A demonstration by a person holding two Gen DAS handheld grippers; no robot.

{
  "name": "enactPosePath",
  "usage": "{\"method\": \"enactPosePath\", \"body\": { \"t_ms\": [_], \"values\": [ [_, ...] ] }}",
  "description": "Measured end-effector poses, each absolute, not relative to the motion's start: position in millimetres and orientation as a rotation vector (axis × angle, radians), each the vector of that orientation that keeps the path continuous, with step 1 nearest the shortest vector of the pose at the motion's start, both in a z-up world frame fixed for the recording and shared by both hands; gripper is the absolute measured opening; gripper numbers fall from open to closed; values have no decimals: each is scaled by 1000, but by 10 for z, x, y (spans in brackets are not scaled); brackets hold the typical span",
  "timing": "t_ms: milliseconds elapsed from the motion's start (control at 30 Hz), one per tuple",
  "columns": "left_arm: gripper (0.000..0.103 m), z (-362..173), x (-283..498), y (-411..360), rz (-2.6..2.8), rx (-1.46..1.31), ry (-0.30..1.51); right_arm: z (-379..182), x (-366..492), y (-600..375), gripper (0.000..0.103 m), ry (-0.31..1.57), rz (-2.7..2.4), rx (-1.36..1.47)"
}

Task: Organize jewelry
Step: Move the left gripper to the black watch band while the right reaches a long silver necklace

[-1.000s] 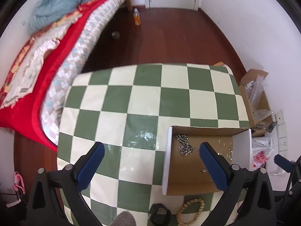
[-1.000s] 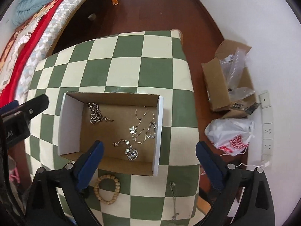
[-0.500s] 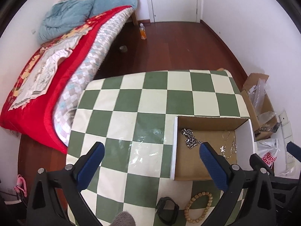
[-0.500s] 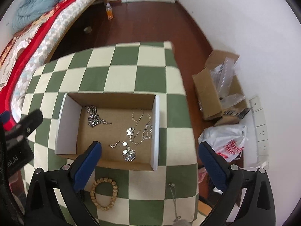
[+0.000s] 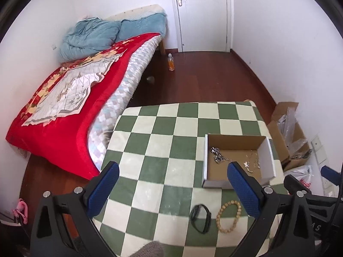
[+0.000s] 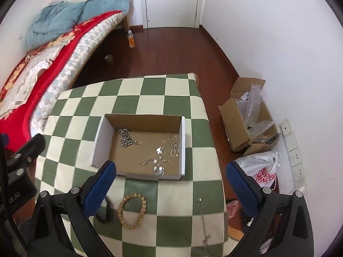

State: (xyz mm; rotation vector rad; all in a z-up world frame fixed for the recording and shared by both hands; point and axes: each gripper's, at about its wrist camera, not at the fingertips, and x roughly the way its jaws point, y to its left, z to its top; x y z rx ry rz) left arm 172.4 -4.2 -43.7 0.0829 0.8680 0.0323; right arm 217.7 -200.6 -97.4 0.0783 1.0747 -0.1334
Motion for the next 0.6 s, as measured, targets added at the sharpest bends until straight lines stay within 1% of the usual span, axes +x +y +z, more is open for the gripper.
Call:
{"method": "enactPosePath", "body": {
  "t_ms": [100,200,400,433,500,533,567,600],
  "values": [
    [103,-466,1520,42,37,93,860,-902,1893,-2057,103,1059,-125,108],
    [103,-678,1381,99,67,129,898,-958,1590,-2163,103,1070,-147,131],
    [103,-1446,1358,185,128,149,1110,-1430,1061,-2464,103,1171,-247,154],
    [103,-1564,1376,181,138,154,1139,-1554,985,-2543,101,1199,-267,170],
    [103,-1738,1388,162,151,168,1168,-1751,902,-2686,86,1241,-289,200],
    [103,-1820,1407,145,154,175,1179,-1863,872,-2754,75,1263,-303,210],
    [102,-1892,1432,126,159,182,1192,-1947,850,-2812,72,1279,-312,220],
    [102,-1940,1450,118,160,181,1200,-2060,838,-2886,72,1299,-318,234]
  ]
}}
